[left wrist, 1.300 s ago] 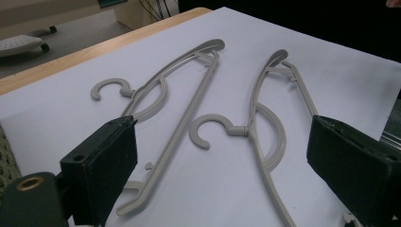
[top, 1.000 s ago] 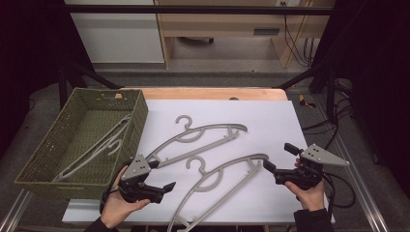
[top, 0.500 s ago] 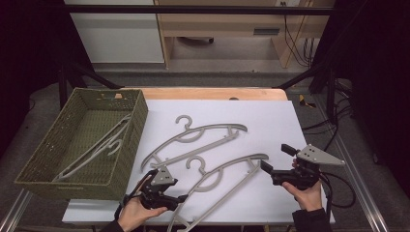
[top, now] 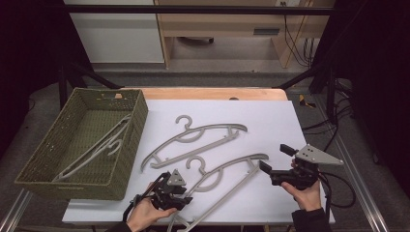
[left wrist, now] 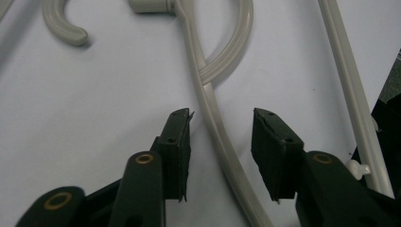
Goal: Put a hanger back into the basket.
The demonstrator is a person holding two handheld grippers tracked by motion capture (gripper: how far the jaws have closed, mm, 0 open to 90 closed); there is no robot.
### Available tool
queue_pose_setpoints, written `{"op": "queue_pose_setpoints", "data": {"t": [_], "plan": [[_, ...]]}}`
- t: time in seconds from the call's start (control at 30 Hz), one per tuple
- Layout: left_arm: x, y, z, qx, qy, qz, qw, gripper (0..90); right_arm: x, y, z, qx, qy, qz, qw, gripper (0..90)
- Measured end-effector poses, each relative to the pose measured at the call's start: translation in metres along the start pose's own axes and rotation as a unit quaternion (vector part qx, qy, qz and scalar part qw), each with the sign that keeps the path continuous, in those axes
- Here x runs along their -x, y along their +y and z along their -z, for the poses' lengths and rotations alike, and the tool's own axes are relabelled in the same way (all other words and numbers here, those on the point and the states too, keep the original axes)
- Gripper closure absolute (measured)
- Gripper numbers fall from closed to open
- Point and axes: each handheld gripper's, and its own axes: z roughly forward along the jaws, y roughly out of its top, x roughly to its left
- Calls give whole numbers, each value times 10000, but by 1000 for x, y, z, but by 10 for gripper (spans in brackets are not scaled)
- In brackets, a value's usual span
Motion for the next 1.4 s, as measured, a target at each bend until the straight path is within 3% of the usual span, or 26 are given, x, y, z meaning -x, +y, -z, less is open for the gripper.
{"op": "queue_pose_setpoints", "data": {"t": [0.13, 0.23, 0.47, 0.57, 0.77, 0.83, 0.93, 1.0, 1.07, 1.23, 1.4], "plan": [[2, 2, -3, -93, 64, -16, 9999, 651, 0, 0, 0, -8, 7, 0, 10000, 35], [4, 3, -5, -100, 270, -18, 9996, 716, 0, 0, -1, -20, 15, 1, 10000, 35], [4, 8, -5, -269, 297, 114, 9991, 752, -1, -1, -2, -50, 46, -3, 10000, 35], [1, 10, -5, -322, 217, 149, 9991, 756, -1, -1, -2, -50, 49, -3, 10000, 35], [-9, 13, -4, -298, 381, 190, 9986, 782, 0, -1, -2, -62, 44, 16, 10000, 35], [-13, 15, -4, -261, 562, 190, 9979, 799, -1, -1, -3, -57, 34, -1, 10000, 34], [-21, 15, -4, -201, 595, 215, 9978, 816, -1, -1, -3, -62, 45, -7, 10000, 34], [-25, 14, -4, -161, 509, 203, 9984, 815, -1, -1, -3, -67, 44, -13, 10000, 34], [-24, 13, -4, -131, 551, 202, 9982, 814, 0, -1, -2, -69, 56, 27, 10000, 34], [-23, 11, -2, -337, 478, 169, 9981, 751, 0, -1, -1, -40, 63, -2, 10000, 34], [-20, 10, -3, -410, 609, 130, 9972, 756, 0, -1, -1, -41, 61, -3, 10000, 34]]}}
